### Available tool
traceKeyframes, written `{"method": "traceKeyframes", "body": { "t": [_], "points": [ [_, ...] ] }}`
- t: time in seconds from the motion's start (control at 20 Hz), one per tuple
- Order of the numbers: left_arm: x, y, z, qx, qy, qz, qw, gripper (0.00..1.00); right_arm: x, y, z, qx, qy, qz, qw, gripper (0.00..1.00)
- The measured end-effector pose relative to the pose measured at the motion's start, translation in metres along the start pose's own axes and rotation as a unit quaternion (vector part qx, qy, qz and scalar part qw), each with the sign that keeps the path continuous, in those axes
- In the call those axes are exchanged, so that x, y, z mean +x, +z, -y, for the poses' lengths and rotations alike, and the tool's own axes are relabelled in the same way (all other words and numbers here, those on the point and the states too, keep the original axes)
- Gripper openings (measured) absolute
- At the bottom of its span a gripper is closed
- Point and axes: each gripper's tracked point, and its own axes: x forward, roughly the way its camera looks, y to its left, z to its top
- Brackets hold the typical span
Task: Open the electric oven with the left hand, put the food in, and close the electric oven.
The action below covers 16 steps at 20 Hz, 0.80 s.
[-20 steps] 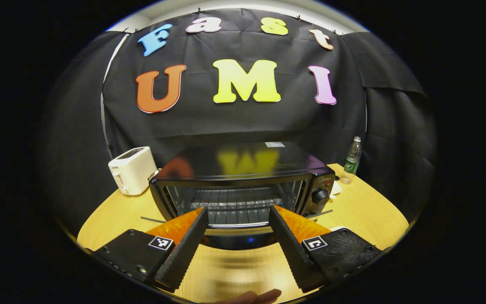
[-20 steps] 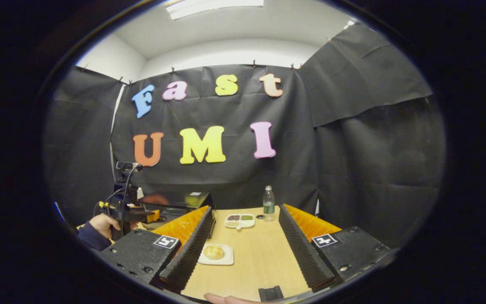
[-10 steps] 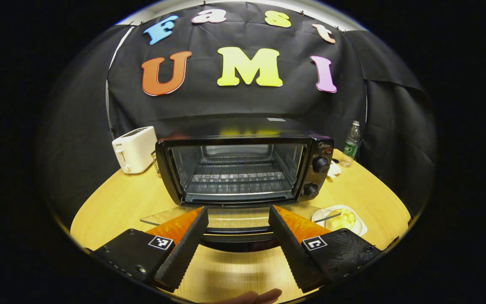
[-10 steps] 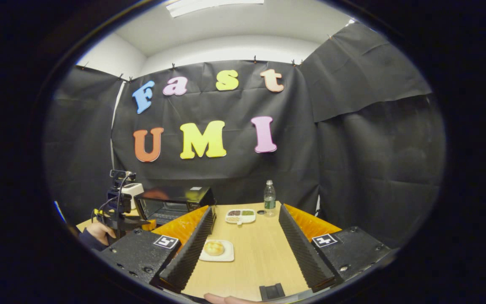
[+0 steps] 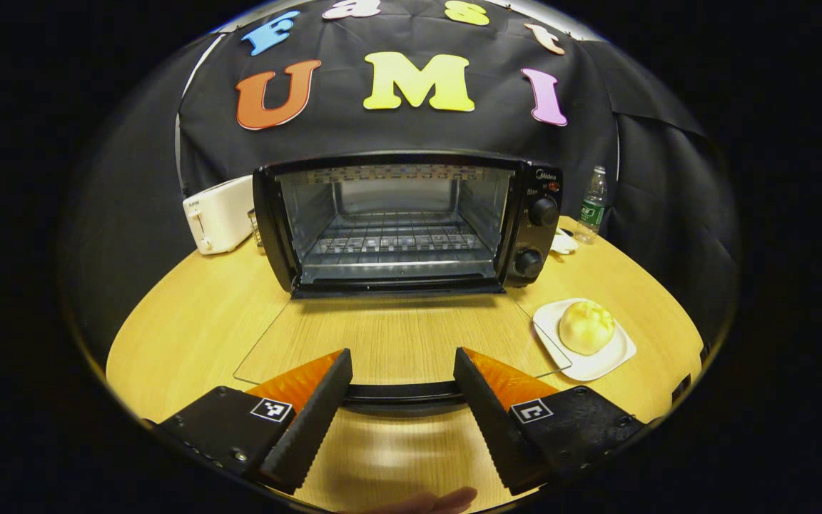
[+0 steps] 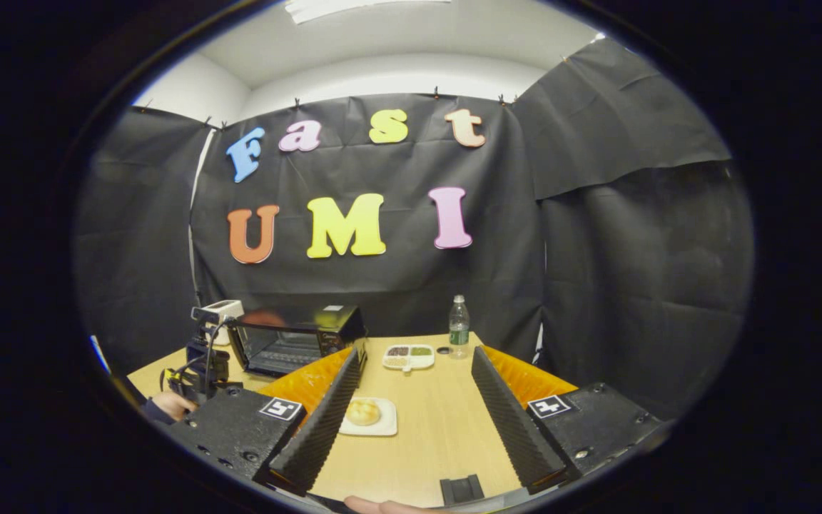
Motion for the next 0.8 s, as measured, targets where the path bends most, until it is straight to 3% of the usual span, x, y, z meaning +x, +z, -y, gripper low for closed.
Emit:
{"method": "traceKeyframes", "body": {
  "t": [0.5, 0.55, 0.6, 0.8],
  "points": [
    [0.021, -0.007, 0.004, -0.002, 0.004, 0.034, 0.999, 0.97, 0.011, -0.027, -0.01, 0.002, 0.01, -0.034, 0.999, 0.96],
    [0.019, -0.006, 0.003, 0.0, 0.005, 0.038, 0.999, 0.87, 0.012, -0.028, -0.01, 0.003, 0.009, -0.035, 0.999, 0.96],
    [0.017, -0.003, 0.003, 0.002, 0.005, 0.043, 0.999, 0.97, 0.013, -0.029, -0.009, 0.001, 0.008, -0.037, 0.999, 0.96],
    [-0.004, 0.01, 0.003, -0.007, -0.006, 0.069, 0.998, 0.94, 0.021, -0.038, -0.009, -0.001, 0.0, -0.046, 0.999, 0.96]
  ]
}}
